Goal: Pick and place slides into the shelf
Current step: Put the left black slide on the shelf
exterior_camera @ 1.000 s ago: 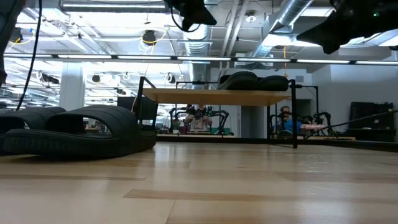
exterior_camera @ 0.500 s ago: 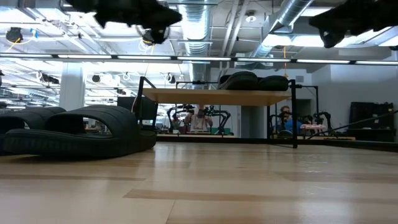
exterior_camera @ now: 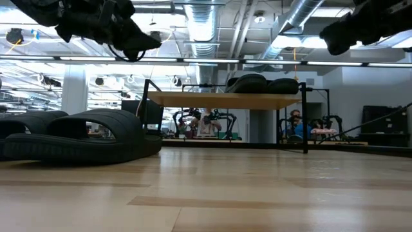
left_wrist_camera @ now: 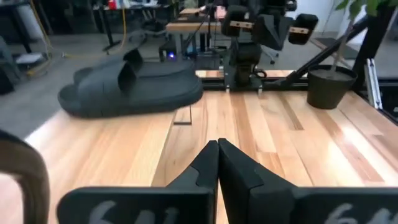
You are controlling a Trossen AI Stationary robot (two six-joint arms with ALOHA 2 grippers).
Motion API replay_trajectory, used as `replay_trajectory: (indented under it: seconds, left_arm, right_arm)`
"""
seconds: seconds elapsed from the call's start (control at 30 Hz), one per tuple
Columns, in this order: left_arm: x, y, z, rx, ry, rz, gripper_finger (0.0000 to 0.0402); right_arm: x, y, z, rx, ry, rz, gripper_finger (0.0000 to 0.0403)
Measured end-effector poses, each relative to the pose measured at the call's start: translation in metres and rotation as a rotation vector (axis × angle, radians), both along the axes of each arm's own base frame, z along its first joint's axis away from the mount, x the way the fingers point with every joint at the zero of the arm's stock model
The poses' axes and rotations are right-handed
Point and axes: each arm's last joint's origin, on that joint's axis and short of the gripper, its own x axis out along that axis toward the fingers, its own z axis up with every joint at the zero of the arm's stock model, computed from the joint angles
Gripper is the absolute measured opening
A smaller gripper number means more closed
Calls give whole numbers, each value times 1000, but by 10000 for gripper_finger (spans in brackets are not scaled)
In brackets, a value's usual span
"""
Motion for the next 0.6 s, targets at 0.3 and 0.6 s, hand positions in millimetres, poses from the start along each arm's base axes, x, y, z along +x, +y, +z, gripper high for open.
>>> replay_trajectory:
  seconds: [0.3, 0.6]
  left_arm:
    - [-1, 1, -5, -16, 35, 44, 0]
    - [-1, 5, -6, 2, 63, 171, 0]
  right_arm:
    - [22, 4, -18, -32, 126, 10, 0]
    - [34, 5, -21, -98, 110, 27, 0]
